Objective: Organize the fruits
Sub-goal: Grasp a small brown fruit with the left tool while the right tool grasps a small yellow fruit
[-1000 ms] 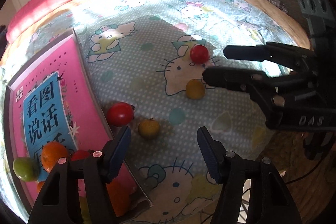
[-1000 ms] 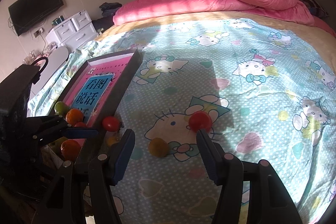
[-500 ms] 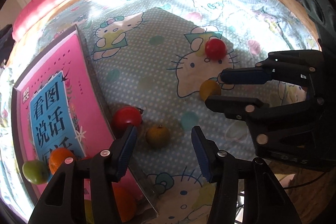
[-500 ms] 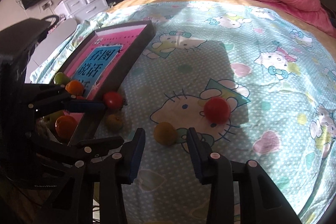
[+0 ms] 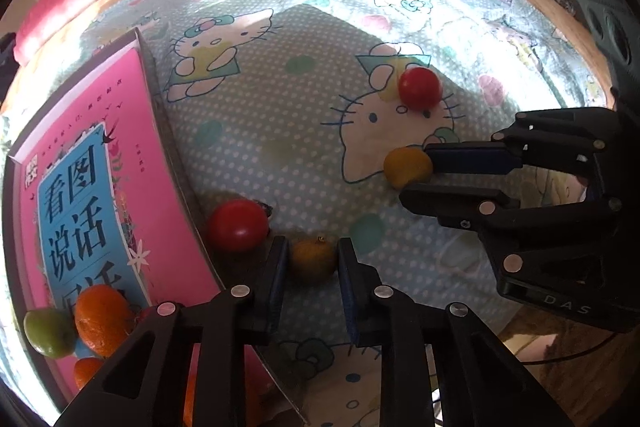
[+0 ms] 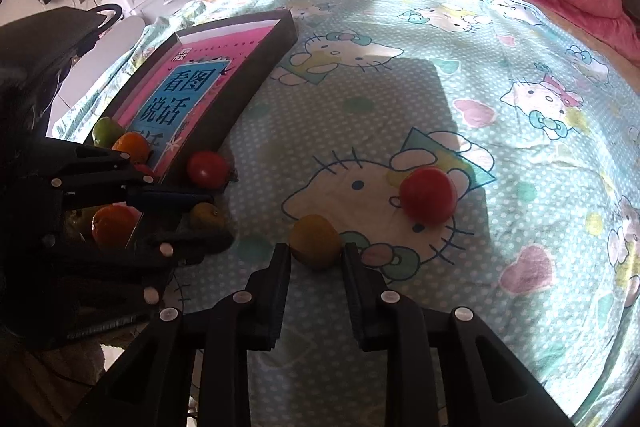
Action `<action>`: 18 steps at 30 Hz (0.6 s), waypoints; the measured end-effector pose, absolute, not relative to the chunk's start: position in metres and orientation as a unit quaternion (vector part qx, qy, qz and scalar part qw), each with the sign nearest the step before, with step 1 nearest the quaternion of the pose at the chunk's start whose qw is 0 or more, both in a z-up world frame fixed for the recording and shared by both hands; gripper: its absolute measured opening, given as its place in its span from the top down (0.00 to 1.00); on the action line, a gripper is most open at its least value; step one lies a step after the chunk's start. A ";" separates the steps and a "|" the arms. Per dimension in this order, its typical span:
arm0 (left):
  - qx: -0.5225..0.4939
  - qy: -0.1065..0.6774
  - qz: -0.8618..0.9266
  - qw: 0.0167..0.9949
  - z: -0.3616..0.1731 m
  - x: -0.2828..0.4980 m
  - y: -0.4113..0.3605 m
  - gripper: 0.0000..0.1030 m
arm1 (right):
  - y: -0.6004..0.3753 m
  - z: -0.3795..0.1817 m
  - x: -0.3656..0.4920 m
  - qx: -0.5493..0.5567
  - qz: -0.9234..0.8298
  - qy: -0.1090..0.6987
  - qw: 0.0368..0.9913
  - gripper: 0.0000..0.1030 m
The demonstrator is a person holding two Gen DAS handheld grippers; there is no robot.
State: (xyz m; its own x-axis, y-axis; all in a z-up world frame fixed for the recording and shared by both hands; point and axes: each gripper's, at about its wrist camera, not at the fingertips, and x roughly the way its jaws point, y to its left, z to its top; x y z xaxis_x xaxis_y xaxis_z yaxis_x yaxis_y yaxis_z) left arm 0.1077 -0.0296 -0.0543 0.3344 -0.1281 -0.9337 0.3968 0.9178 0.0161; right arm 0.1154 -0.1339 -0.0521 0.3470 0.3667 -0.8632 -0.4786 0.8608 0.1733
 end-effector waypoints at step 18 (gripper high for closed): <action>0.061 0.514 -0.173 0.838 -0.037 0.095 -0.015 0.76 | -0.141 -0.044 0.116 -0.031 0.253 0.493 0.832 0.81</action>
